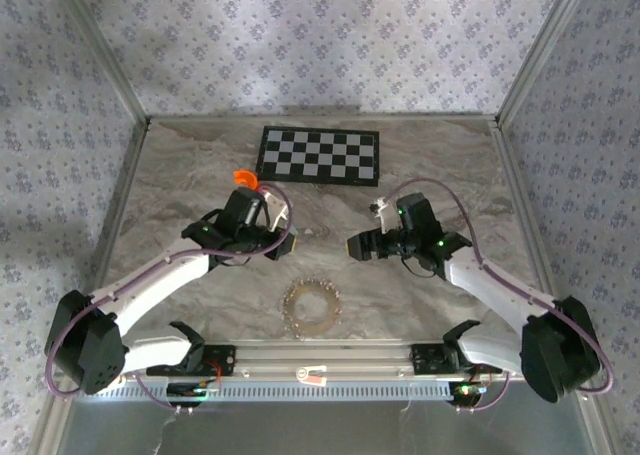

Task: Put the keys on the keyring

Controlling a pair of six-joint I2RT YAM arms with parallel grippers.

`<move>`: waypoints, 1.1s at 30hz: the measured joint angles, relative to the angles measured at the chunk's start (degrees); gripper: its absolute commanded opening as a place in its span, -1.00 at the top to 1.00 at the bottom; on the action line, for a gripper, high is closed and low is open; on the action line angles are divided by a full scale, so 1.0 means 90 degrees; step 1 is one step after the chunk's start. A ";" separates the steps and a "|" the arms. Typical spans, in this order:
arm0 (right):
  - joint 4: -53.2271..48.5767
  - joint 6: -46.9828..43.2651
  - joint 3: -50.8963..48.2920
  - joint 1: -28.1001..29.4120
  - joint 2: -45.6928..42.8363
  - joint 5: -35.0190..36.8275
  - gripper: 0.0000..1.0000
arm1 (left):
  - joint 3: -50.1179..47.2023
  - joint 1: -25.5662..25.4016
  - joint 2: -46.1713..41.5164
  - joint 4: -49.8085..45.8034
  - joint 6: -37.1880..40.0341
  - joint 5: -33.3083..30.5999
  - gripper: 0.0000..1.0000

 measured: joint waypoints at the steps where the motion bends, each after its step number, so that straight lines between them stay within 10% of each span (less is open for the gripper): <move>1: 0.0061 0.0022 0.0000 0.0000 0.0141 0.0000 -0.62 | 0.0010 -0.0022 0.0000 -0.0114 -0.0058 -0.0058 0.67; 21: -0.0041 -0.0153 0.0311 0.0231 0.1239 0.0265 -0.62 | -0.0022 -0.0066 0.0316 -0.0716 -0.0651 -0.0308 0.65; 33: -0.1292 -0.0670 0.1991 0.1450 0.2086 0.0481 -0.15 | -0.0848 0.0797 -0.0408 -0.0384 -0.0962 0.0010 0.65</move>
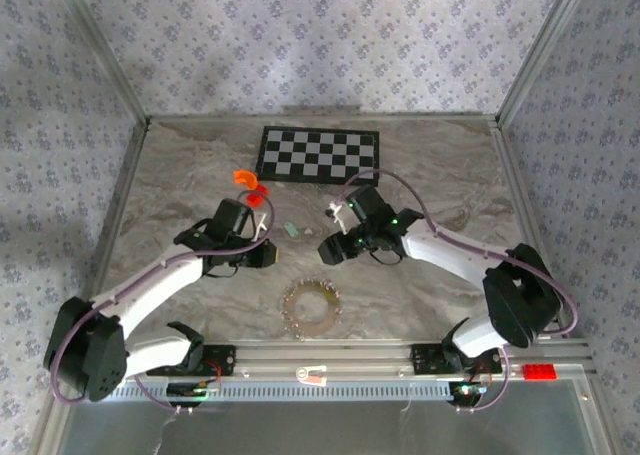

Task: Put the keys on the keyring

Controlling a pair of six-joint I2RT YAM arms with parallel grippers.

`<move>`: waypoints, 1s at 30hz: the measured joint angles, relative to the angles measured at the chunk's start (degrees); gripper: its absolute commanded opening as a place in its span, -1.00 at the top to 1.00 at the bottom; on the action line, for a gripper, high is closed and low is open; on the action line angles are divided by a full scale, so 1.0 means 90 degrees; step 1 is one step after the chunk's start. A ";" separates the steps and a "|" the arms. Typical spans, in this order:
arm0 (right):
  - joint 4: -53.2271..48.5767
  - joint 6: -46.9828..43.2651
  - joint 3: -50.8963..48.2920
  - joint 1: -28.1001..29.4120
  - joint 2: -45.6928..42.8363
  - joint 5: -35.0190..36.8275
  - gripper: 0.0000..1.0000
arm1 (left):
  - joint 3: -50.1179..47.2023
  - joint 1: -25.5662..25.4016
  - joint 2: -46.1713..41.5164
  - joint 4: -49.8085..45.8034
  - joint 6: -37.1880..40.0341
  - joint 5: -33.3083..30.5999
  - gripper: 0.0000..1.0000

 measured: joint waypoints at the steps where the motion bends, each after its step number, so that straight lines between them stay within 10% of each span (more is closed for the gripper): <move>1: -0.0148 0.0002 0.0141 0.0102 0.0112 0.0022 -0.09 | -0.0070 0.0070 -0.0153 0.0061 -0.0019 0.0024 0.65; 30: -0.2001 0.1078 0.2365 0.1294 0.2295 0.0670 0.55 | -0.1236 0.0449 -0.2543 0.0619 -0.0112 -0.0017 0.57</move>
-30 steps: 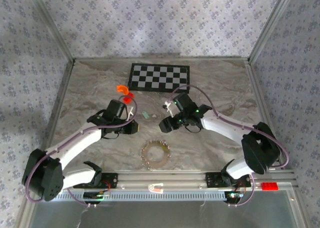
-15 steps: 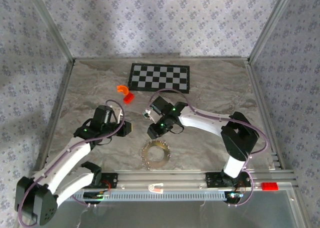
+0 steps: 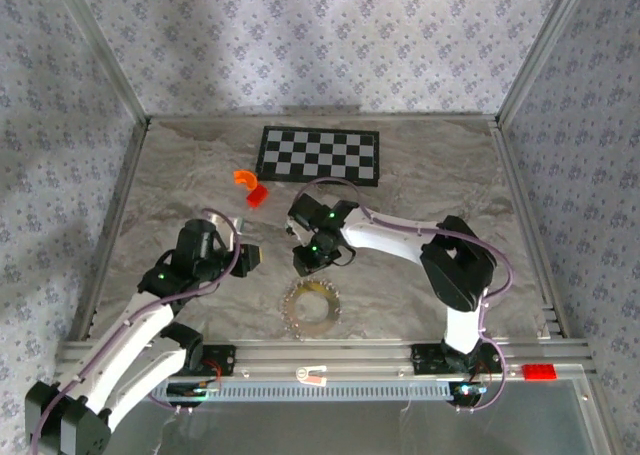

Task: Put the keys on the keyring

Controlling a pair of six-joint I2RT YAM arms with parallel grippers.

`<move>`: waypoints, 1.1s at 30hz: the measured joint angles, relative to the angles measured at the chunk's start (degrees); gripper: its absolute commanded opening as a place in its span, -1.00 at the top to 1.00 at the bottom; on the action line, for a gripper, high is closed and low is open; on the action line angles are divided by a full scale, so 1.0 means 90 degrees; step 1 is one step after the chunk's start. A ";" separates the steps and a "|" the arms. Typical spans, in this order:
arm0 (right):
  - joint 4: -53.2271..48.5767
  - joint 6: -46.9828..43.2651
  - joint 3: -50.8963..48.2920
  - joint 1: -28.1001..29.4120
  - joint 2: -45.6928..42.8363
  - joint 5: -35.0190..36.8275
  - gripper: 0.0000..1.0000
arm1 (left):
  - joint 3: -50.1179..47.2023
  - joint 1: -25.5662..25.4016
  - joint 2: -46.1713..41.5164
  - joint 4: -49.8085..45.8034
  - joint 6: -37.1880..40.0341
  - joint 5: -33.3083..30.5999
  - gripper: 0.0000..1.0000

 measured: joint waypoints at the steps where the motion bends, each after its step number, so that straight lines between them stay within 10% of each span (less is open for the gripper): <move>1: 0.0002 0.0036 0.0015 0.0024 0.0053 -0.0002 0.55 | -0.0039 0.0000 -0.0007 0.0024 0.0000 -0.0022 0.56; 33: -0.0061 0.0347 0.0163 0.0194 0.0522 0.0036 0.50 | -0.0177 0.0000 -0.0265 0.0257 0.0000 -0.0185 0.50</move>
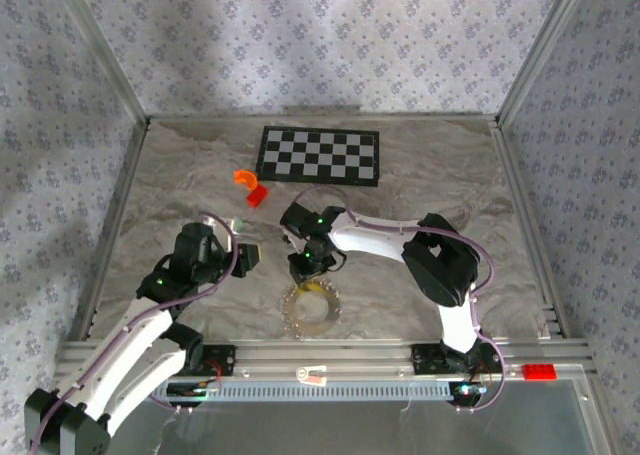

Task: Put the keys on the keyring

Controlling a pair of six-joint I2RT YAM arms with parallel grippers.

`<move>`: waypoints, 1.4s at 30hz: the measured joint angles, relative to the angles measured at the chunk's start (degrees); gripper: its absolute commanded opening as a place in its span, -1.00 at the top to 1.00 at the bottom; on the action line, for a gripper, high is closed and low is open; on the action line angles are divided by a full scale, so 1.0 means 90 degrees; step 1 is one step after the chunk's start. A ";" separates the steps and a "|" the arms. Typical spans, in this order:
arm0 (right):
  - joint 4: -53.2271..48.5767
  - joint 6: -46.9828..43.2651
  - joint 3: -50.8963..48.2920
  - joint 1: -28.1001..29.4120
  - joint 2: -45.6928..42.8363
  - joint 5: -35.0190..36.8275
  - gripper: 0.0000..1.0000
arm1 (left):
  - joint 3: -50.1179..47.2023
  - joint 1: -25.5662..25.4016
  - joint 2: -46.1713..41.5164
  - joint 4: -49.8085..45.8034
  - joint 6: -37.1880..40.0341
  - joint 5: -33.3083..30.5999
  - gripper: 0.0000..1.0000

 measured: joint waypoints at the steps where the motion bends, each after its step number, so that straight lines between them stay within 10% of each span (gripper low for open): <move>1: 0.0002 0.0000 0.0000 0.0000 0.0005 0.0000 0.51 | 0.0000 0.0000 0.0000 0.0002 0.0000 0.0000 0.50; 42: 0.0216 -0.0036 0.0053 0.0058 0.0197 -0.0024 0.95 | 0.0000 0.0002 -0.0092 0.0002 0.0000 -0.0092 0.48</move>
